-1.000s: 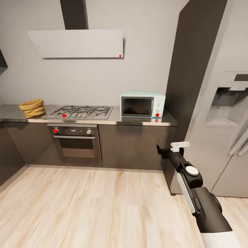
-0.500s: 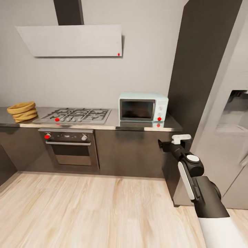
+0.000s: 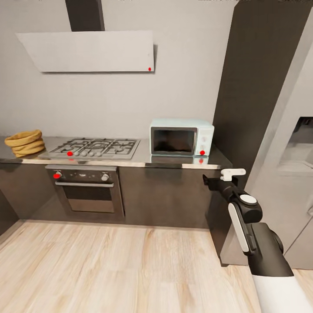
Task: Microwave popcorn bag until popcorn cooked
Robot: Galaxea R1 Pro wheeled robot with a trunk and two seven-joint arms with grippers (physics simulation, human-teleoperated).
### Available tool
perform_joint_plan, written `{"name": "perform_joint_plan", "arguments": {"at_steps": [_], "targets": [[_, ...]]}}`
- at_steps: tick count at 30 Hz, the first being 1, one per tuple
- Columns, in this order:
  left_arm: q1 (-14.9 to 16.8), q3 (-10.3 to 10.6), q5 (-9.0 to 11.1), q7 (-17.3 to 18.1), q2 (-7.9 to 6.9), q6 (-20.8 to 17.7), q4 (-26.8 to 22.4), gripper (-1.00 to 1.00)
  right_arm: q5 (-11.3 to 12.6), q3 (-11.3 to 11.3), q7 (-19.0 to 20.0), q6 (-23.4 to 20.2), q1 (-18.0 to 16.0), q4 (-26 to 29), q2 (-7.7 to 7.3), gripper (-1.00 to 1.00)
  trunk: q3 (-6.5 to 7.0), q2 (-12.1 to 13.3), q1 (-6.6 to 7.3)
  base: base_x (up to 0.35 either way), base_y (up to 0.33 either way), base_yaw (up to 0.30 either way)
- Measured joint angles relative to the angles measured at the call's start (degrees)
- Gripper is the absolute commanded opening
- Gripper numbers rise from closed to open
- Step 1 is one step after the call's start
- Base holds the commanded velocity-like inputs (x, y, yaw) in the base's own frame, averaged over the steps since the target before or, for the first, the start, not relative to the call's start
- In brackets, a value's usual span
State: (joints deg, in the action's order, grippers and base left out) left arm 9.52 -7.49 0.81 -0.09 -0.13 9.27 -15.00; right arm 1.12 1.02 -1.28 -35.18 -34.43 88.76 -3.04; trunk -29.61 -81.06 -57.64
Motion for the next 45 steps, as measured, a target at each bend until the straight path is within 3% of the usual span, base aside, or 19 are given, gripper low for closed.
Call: {"name": "perform_joint_plan", "arguments": {"at_steps": [9,17,22,27,45], "targets": [[-0.07,0.07,-0.01,0.17,0.03,-0.07,0.01,1.00,0.05,0.99,0.17,-0.03,0.09,0.09,0.27,1.00,1.62,3.61,2.01,0.253,-0.033,0.000],[-0.09,0.05,-0.01,0.17,0.00,-0.06,0.01,1.00,0.06,2.23,0.32,0.12,0.13,0.12,0.36,1.00,1.62,3.62,2.02,0.339,0.000,0.000],[-0.07,-0.03,-0.01,0.17,-0.04,-0.06,0.01,1.00,0.01,2.25,0.33,0.42,0.89,0.13,0.36,1.00,2.52,5.61,3.10,0.241,0.000,0.000],[-1.11,0.53,-0.56,0.25,0.05,0.41,0.01,1.00,0.01,2.22,0.41,0.50,0.99,0.12,0.36,1.00,2.52,5.63,3.09,0.065,0.000,0.000],[-1.77,0.61,-0.63,0.25,0.03,0.67,0.01,1.00,0.00,1.65,0.08,0.41,1.25,-0.23,0.30,1.00,2.52,5.63,3.11,0.317,0.000,0.000]]}}
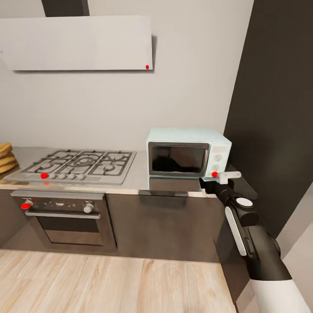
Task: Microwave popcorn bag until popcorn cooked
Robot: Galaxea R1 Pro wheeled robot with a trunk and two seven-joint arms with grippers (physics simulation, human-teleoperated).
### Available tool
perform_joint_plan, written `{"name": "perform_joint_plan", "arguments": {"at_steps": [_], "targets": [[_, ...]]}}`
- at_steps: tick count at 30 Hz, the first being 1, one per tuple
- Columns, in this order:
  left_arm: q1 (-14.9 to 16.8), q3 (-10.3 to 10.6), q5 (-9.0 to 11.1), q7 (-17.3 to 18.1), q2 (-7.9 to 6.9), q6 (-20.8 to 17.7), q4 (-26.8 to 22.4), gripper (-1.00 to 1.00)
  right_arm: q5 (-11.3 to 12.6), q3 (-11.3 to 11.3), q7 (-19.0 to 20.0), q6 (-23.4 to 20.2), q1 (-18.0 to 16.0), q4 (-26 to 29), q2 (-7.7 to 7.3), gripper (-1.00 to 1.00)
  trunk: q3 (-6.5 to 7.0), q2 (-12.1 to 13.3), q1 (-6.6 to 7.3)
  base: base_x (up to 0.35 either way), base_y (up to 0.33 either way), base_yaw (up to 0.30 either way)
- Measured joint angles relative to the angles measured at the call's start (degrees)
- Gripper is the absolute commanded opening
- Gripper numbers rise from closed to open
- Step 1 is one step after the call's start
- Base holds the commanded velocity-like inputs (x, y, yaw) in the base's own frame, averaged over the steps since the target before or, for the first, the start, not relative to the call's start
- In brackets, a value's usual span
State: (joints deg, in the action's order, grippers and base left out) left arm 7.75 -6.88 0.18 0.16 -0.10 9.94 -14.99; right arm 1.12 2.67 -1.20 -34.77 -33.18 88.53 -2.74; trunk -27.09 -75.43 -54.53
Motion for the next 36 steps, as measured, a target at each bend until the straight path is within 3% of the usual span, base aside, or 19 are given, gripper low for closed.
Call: {"name": "perform_joint_plan", "arguments": {"at_steps": [15,29,36], "targets": [[-0.05,0.10,-0.13,0.00,0.03,0.15,0.01,1.00,-0.06,-0.46,-0.21,0.08,-0.08,-0.59,-0.08,1.00,0.00,0.00,0.01,0.244,-0.031,0.000],[-0.09,0.10,-0.19,0.00,0.01,0.15,0.00,1.00,0.05,-0.64,-0.23,-0.26,-0.22,-0.78,-0.02,1.00,0.00,0.00,0.00,0.084,-0.002,0.000],[-0.14,0.10,-0.31,0.00,0.04,0.16,0.00,1.00,0.07,-0.62,-2.14,-0.51,-0.33,-0.82,0.07,1.00,0.00,0.00,-0.03,0.105,0.000,0.000]]}}
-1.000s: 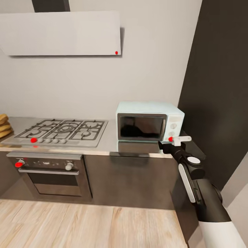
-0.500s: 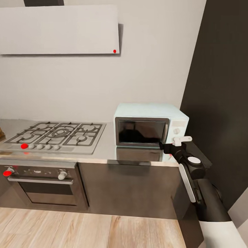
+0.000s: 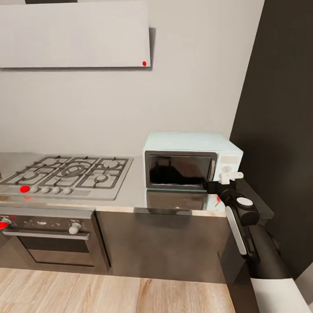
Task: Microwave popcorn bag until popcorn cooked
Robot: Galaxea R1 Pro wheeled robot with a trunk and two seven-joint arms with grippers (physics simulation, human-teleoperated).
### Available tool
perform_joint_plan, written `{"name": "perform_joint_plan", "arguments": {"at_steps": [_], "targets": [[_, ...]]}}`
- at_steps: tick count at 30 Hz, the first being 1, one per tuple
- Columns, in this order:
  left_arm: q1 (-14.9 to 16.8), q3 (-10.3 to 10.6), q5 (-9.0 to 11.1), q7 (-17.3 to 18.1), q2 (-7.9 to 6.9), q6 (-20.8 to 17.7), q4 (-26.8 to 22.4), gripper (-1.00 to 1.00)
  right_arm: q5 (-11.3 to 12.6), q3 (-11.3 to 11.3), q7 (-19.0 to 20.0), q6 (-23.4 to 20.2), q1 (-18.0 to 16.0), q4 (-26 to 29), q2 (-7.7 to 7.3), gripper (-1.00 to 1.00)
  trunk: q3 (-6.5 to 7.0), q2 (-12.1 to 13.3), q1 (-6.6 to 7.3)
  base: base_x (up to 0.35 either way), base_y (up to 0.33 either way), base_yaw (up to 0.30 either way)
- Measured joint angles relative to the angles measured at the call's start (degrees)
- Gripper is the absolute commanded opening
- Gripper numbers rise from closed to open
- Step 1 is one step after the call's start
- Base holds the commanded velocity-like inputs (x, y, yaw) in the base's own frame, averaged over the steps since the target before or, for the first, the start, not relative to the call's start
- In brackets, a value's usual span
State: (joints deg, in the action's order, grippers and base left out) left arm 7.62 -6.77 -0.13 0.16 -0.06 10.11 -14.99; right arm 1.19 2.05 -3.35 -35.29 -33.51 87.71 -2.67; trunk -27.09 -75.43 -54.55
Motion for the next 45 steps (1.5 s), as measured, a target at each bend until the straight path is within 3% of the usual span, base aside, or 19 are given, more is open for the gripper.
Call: {"name": "perform_joint_plan", "arguments": {"at_steps": [9,27,45], "targets": [[-0.01,0.00,0.00,0.00,0.01,-0.02,0.00,1.00,-0.02,-3.02,-3.80,0.04,-0.35,-1.67,-0.03,1.00,0.00,0.00,0.00,0.002,0.000,0.000],[0.00,0.00,-0.01,0.00,0.03,0.02,0.00,1.00,-0.05,-1.23,-3.52,0.24,-0.47,-4.72,0.01,1.00,0.00,0.00,0.00,0.065,0.000,0.000],[0.04,0.00,0.08,0.00,-0.03,-0.02,0.00,1.00,0.07,-1.41,-3.58,0.48,-0.37,-4.81,-0.03,1.00,0.00,-0.01,0.03,0.095,0.000,0.000]]}}
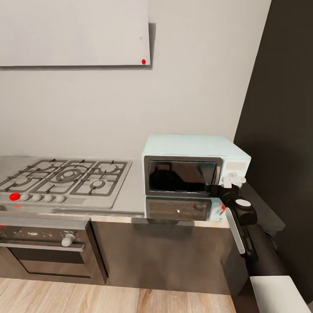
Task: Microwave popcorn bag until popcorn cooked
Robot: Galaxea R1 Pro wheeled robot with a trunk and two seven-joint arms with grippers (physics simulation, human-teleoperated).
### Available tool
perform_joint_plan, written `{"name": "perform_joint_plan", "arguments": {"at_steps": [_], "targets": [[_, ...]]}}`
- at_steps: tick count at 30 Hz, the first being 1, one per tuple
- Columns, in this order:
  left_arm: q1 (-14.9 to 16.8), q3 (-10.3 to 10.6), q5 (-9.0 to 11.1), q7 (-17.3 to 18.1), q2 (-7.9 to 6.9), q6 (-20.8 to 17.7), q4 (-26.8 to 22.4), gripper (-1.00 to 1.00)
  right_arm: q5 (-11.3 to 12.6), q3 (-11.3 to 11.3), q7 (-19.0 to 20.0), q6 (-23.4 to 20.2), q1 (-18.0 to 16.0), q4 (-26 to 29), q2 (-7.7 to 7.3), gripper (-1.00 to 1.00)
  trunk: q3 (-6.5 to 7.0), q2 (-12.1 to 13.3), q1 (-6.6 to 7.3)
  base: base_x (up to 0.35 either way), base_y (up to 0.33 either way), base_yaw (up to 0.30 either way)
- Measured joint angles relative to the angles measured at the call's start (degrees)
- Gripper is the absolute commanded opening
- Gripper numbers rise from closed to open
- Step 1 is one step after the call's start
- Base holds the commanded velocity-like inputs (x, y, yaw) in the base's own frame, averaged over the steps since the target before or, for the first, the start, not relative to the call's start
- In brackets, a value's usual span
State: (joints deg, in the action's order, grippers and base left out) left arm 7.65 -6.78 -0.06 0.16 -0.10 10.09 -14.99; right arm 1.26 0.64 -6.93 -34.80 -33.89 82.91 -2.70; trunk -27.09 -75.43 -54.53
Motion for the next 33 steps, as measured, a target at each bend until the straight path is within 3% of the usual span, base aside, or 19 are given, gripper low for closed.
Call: {"name": "perform_joint_plan", "arguments": {"at_steps": [33], "targets": [[-0.05,-0.01,-0.05,0.00,0.00,0.00,-0.03,1.00,0.06,0.10,-0.02,-0.34,1.02,1.50,-0.09,1.00,-0.01,-0.02,-0.02,0.029,0.000,0.000]]}}
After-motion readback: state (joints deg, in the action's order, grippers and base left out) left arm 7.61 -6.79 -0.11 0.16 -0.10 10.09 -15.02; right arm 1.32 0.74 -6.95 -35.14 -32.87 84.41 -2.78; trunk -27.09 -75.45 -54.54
